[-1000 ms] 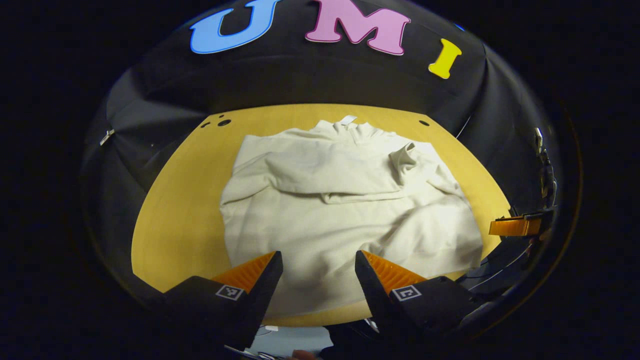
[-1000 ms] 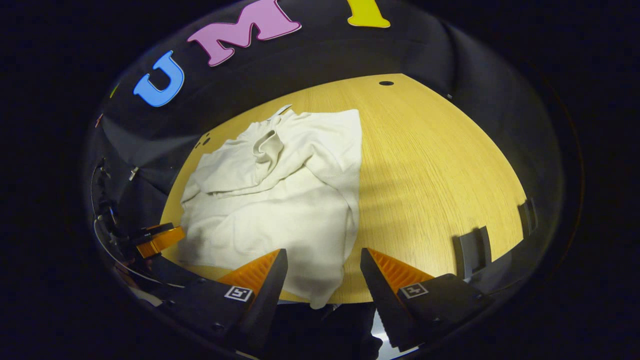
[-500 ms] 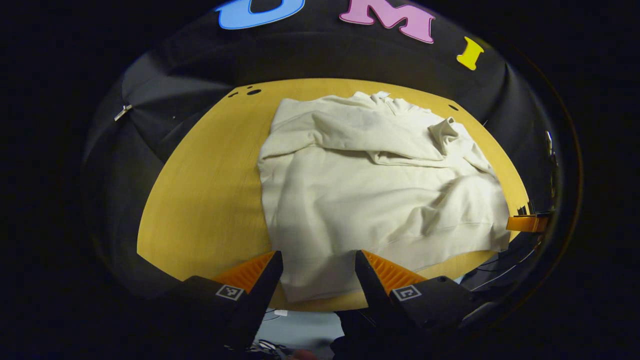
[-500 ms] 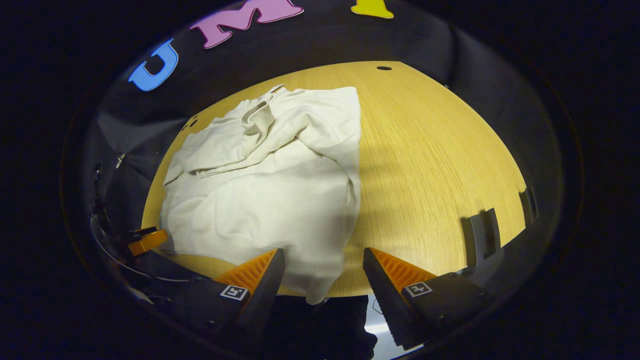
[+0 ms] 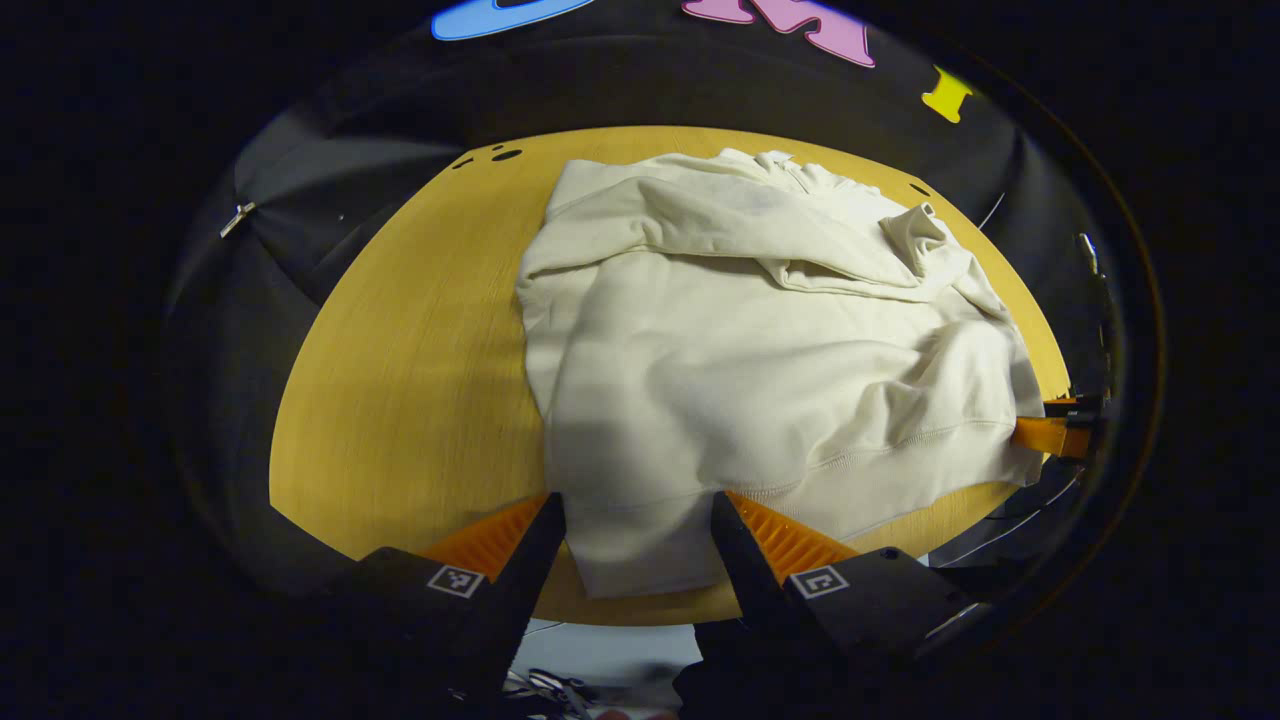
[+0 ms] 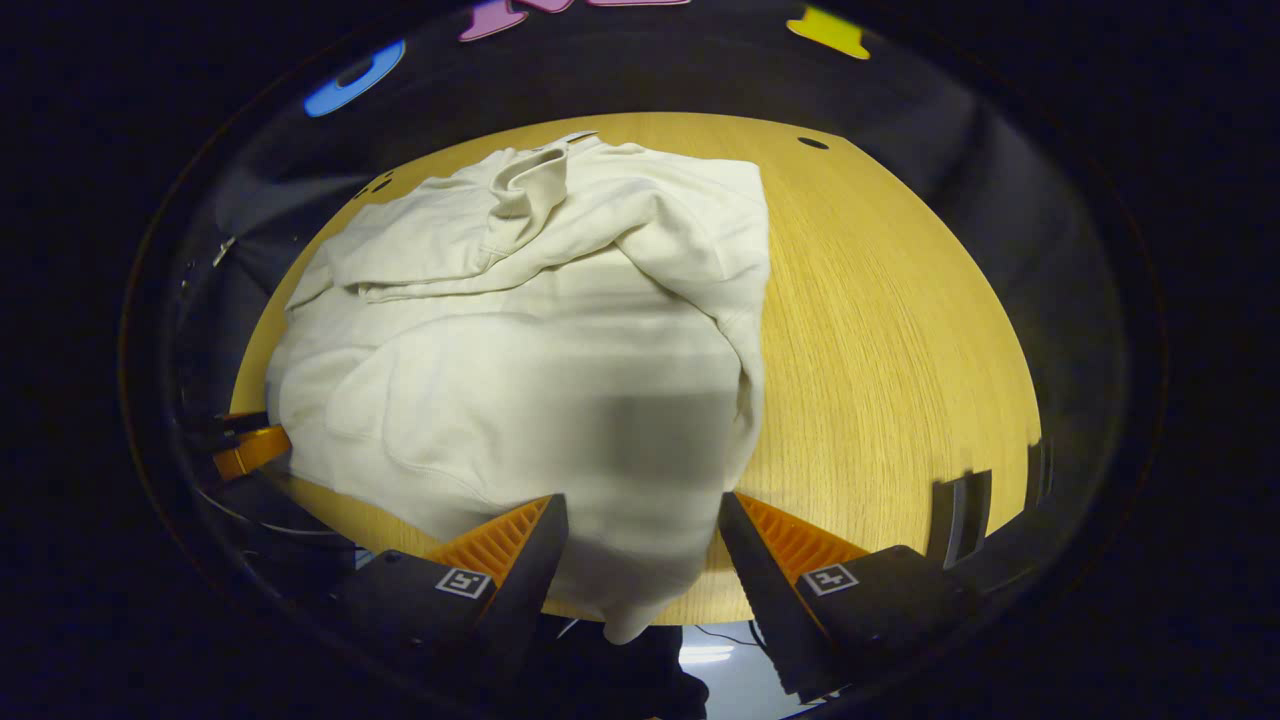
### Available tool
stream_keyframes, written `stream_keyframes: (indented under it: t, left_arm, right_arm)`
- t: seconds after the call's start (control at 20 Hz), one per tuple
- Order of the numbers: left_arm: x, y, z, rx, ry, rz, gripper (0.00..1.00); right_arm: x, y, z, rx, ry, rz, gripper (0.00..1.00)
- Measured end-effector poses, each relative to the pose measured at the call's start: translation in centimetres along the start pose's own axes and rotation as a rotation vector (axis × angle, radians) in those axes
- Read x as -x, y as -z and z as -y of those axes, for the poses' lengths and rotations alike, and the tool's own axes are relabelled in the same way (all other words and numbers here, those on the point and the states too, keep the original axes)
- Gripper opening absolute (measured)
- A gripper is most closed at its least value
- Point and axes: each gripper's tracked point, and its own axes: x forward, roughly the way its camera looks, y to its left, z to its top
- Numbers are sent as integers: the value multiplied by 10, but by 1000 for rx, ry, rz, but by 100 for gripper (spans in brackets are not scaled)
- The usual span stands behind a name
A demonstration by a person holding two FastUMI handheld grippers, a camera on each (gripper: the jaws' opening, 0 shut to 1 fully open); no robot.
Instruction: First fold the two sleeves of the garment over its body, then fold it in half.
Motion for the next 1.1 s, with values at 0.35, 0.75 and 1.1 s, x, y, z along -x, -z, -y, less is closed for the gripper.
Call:
stream_keyframes:
  t: [0.35, 0.75, 1.1]
  left_arm:
    - [-6, -11, 23, -77, 60, 41, 24]
    - [22, -16, 18, -36, 149, 22, 6]
    - [64, -90, 10, 81, 217, 139, 6]
  right_arm:
    - [-2, -2, -33, -22, -130, 18, 18]
    - [38, -17, -33, -24, -207, 90, 6]
    - [82, -98, -30, -163, -254, 293, 6]
